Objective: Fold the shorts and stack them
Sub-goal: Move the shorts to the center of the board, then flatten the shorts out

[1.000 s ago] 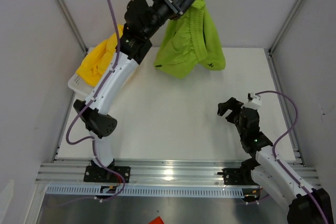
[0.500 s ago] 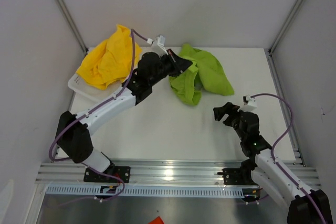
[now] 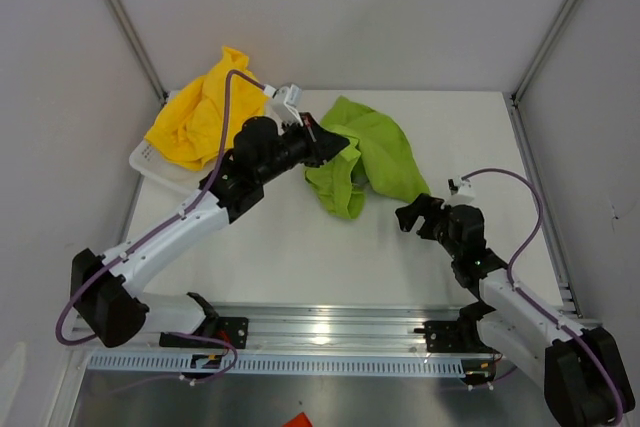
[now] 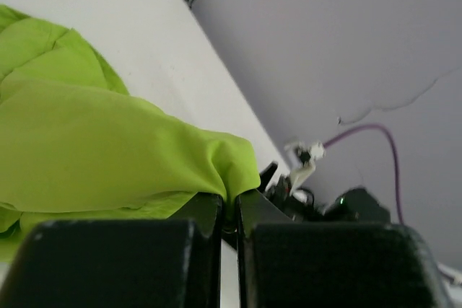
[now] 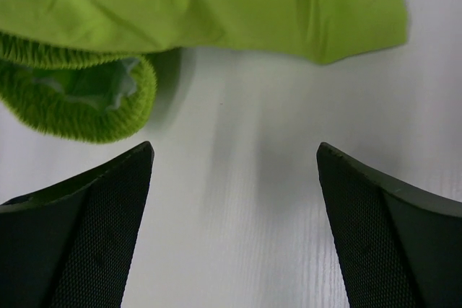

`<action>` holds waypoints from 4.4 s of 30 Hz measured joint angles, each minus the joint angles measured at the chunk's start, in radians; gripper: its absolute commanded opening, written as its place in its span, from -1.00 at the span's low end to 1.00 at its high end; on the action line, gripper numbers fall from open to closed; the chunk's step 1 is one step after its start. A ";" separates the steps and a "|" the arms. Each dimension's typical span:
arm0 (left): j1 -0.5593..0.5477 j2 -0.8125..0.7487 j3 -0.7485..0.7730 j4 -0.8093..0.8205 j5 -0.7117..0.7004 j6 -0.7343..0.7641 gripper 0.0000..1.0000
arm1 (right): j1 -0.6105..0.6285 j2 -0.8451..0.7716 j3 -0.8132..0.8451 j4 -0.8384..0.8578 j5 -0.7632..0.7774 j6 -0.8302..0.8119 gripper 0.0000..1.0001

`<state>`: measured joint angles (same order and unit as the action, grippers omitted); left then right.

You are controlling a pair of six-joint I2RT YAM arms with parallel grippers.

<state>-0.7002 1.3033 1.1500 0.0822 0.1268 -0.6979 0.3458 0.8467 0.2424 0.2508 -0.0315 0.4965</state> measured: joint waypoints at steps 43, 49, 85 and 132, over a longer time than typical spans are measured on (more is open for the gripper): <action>0.102 -0.405 -0.176 -0.431 -0.010 0.159 -0.90 | -0.102 0.572 0.177 0.124 -0.355 0.023 -0.11; 0.120 -0.410 -0.176 -0.431 -0.005 0.159 -0.90 | -0.093 0.575 0.177 0.139 -0.364 0.024 -0.43; 0.206 -0.471 -0.269 -0.458 0.062 0.187 -0.85 | -0.259 0.171 0.301 -0.257 -0.472 0.082 -1.00; -0.377 -0.338 -0.396 -0.473 -0.243 0.293 0.75 | -0.717 0.477 0.819 -0.490 -0.578 0.158 -1.00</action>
<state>-1.0767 0.9649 0.7544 -0.3912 -0.1158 -0.4049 -0.3714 1.3239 1.0618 -0.2394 -0.6090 0.6544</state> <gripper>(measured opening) 0.869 0.008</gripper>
